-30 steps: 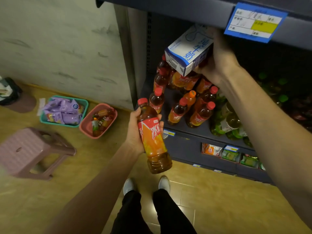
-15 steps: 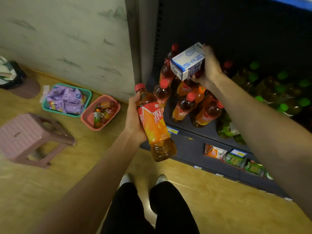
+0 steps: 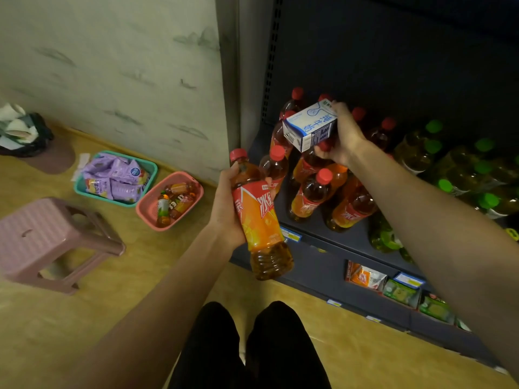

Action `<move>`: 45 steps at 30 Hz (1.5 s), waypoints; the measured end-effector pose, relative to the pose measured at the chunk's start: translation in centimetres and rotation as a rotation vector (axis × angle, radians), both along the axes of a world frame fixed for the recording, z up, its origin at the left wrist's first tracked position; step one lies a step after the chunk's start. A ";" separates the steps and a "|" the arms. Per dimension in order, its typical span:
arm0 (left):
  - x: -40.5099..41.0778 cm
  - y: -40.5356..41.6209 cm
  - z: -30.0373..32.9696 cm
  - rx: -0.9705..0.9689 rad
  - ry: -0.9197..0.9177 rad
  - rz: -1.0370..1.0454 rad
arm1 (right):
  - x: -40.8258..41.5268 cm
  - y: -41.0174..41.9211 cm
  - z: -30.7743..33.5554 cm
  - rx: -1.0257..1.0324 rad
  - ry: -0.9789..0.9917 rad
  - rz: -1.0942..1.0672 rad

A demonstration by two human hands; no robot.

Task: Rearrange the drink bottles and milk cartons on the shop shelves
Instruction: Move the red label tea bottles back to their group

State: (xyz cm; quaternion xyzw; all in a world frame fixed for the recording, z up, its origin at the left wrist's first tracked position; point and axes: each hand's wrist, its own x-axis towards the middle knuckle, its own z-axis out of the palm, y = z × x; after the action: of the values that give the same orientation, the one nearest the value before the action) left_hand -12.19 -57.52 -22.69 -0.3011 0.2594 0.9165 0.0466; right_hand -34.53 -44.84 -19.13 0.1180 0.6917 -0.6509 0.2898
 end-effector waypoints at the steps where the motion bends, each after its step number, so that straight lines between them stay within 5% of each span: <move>1: -0.1 0.2 0.1 -0.006 -0.015 0.016 | 0.0 0.1 0.0 -0.007 -0.010 0.004; 17: 0.5 2.0 5.8 0.013 -0.079 -0.032 | 2.2 3.9 5.8 0.158 0.074 -0.050; 27: 0.1 5.8 8.3 0.083 -0.010 -0.153 | 6.9 10.6 9.0 -0.067 0.090 0.078; 31: 0.3 7.2 8.3 0.074 -0.028 -0.255 | 9.6 13.1 8.3 -0.233 -0.034 -0.008; 45: 0.2 11.8 9.2 -0.032 -0.046 -0.811 | 21.4 20.0 7.6 -0.325 -0.027 -0.455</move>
State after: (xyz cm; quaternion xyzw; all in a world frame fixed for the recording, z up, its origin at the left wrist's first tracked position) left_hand -11.99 -45.71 -13.52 -0.1955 0.3700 0.8128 0.4053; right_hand -13.17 -24.88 -11.55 0.2309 0.5300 -0.8000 0.1603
